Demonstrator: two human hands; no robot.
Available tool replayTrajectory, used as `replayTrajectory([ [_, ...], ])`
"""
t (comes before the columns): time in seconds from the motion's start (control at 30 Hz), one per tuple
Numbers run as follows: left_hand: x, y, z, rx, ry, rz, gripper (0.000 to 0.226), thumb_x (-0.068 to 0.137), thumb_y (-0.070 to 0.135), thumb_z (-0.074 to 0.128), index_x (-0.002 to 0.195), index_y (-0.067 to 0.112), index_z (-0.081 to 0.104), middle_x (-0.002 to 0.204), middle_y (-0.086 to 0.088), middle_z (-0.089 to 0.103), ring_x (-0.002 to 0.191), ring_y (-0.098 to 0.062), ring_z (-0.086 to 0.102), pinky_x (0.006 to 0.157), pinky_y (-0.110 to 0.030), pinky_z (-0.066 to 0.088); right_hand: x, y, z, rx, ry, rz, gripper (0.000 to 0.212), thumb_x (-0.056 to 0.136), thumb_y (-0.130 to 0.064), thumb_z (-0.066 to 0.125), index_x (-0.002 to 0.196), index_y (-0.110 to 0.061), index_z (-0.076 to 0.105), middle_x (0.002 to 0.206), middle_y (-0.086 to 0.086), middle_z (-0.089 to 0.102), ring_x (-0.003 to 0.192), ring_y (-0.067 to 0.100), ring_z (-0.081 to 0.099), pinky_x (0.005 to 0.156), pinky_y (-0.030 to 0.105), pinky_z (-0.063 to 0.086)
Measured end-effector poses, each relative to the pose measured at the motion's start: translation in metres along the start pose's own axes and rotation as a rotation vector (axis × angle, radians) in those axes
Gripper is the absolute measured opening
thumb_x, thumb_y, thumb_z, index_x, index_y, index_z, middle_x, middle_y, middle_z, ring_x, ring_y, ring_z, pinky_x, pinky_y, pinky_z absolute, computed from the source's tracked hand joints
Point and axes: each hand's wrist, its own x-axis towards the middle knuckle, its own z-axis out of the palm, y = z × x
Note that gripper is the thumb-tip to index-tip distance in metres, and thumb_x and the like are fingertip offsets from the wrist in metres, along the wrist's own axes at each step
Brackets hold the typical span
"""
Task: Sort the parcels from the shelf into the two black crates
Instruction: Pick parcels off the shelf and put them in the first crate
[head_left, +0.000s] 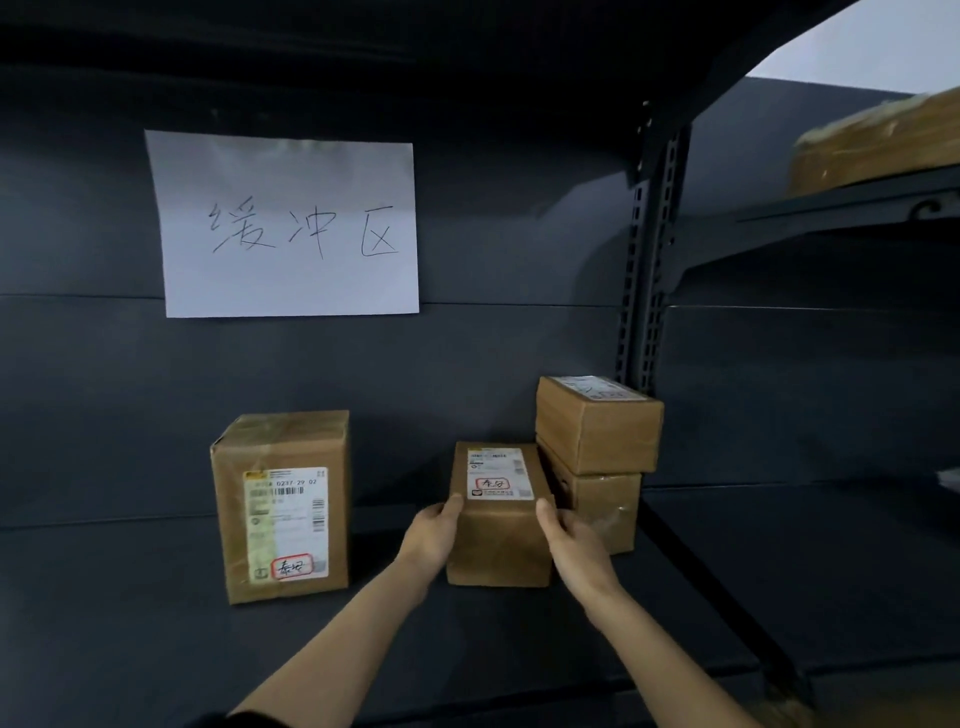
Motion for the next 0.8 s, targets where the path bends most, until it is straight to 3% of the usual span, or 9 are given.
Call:
replayTrajectory([
  [0.1, -0.007, -0.005, -0.005, -0.004, -0.002, 0.065, 0.042, 0.098, 0.037, 0.038, 0.131, 0.014, 0.047, 0.109, -0.001, 0.057, 0.099, -0.017, 0.053, 0.084, -0.030, 0.040, -0.001, -0.002, 0.008, 0.045, 0.003, 0.032, 0.047, 0.091, -0.049, 0.047, 0.128, -0.021, 0.047, 0.123, -0.001, 0.054, 0.113, 0.016, 0.049, 0.097, 0.031, 0.038],
  [0.23, -0.026, -0.017, -0.014, -0.001, -0.028, 0.219, 0.041, 0.097, 0.032, 0.043, 0.137, 0.022, 0.039, 0.110, 0.012, 0.057, 0.098, -0.003, 0.053, 0.076, -0.020, 0.042, -0.008, 0.003, 0.012, 0.093, -0.018, -0.029, 0.035, 0.089, -0.037, 0.057, 0.121, -0.026, 0.048, 0.122, -0.002, 0.057, 0.112, 0.016, 0.052, 0.102, 0.039, 0.041],
  [0.37, -0.043, -0.031, -0.024, 0.035, -0.033, 0.335, 0.055, 0.097, 0.017, 0.046, 0.147, 0.019, 0.023, 0.143, 0.003, 0.043, 0.130, -0.010, 0.039, 0.111, -0.032, 0.033, -0.022, 0.006, 0.016, 0.089, -0.003, -0.135, 0.053, 0.087, -0.025, 0.063, 0.135, -0.022, 0.039, 0.127, -0.007, 0.052, 0.118, 0.011, 0.046, 0.104, 0.034, 0.037],
  [0.43, -0.048, -0.033, -0.028, 0.065, -0.047, 0.398, 0.059, 0.096, 0.011, 0.047, 0.148, 0.019, 0.021, 0.147, 0.003, 0.039, 0.137, -0.012, 0.032, 0.116, -0.038, 0.028, -0.029, 0.008, 0.017, 0.091, -0.015, -0.173, 0.061, 0.086, -0.022, 0.064, 0.140, -0.022, 0.035, 0.130, -0.009, 0.050, 0.124, 0.011, 0.042, 0.109, 0.039, 0.034],
  [0.7, -0.057, -0.036, -0.040, 0.133, -0.059, 0.437, 0.062, 0.095, 0.004, 0.047, 0.148, 0.019, 0.019, 0.146, 0.005, 0.039, 0.137, -0.009, 0.031, 0.116, -0.035, 0.028, -0.040, 0.008, 0.022, 0.065, -0.009, -0.240, 0.063, 0.085, -0.013, 0.064, 0.140, -0.023, 0.036, 0.128, -0.010, 0.053, 0.124, 0.008, 0.044, 0.105, 0.029, 0.034],
  [0.8, -0.060, -0.043, -0.045, 0.205, -0.039, 0.447, 0.066, 0.093, 0.000, 0.048, 0.148, 0.020, 0.017, 0.141, 0.014, 0.038, 0.137, -0.007, 0.031, 0.110, -0.019, 0.028, -0.040, 0.011, 0.029, 0.014, -0.020, -0.221, 0.065, 0.085, -0.013, 0.065, 0.141, -0.024, 0.034, 0.134, -0.006, 0.050, 0.126, 0.008, 0.041, 0.105, 0.028, 0.033],
])
